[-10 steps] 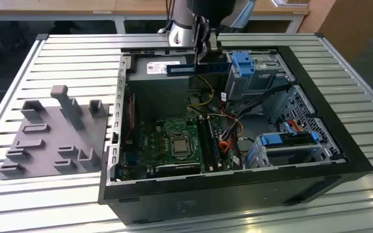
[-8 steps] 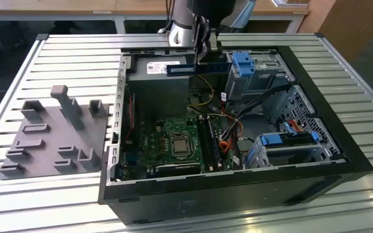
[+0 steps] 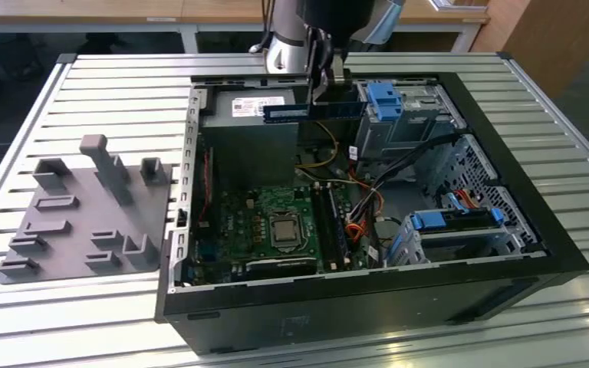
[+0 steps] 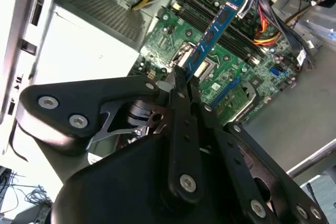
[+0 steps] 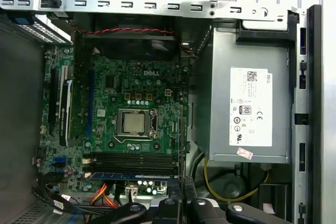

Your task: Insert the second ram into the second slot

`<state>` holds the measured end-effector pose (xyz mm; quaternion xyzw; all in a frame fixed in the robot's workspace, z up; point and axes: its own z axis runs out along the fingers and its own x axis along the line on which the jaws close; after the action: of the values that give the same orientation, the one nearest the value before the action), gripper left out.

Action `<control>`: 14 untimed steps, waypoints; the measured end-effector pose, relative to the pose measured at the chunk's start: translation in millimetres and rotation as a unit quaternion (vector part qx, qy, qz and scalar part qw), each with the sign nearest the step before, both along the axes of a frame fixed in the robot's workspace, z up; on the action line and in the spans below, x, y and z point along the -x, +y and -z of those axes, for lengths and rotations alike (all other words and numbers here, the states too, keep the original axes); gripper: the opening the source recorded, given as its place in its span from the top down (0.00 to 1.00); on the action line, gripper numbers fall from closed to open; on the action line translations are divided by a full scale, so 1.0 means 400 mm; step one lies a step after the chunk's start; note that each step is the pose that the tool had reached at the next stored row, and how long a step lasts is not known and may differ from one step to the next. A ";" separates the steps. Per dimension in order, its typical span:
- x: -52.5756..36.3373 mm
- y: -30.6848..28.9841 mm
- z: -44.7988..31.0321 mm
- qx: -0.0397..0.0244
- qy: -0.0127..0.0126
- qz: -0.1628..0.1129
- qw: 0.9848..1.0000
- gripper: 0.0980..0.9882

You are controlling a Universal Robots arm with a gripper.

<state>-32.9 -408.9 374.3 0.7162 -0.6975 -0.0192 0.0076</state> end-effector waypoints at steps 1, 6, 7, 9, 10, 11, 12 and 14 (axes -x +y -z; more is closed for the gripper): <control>0.000 -0.007 0.000 0.000 0.000 0.000 1.000 0.96; 0.000 -0.043 0.000 0.000 0.000 0.000 1.000 0.96; 0.000 -0.049 0.000 0.000 0.000 0.000 1.000 0.96; 0.000 -0.063 0.000 0.000 0.000 0.000 1.000 0.96; 0.000 -0.068 0.000 0.000 0.000 0.000 1.000 0.96; 0.000 -0.076 0.000 0.000 0.000 0.000 1.000 0.96; 0.000 -0.083 0.000 0.000 0.000 0.000 1.000 0.96; 0.000 -0.097 0.000 0.000 0.000 0.000 1.000 0.96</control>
<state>-32.9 -447.6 374.4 0.7159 -0.6979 -0.0192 0.0077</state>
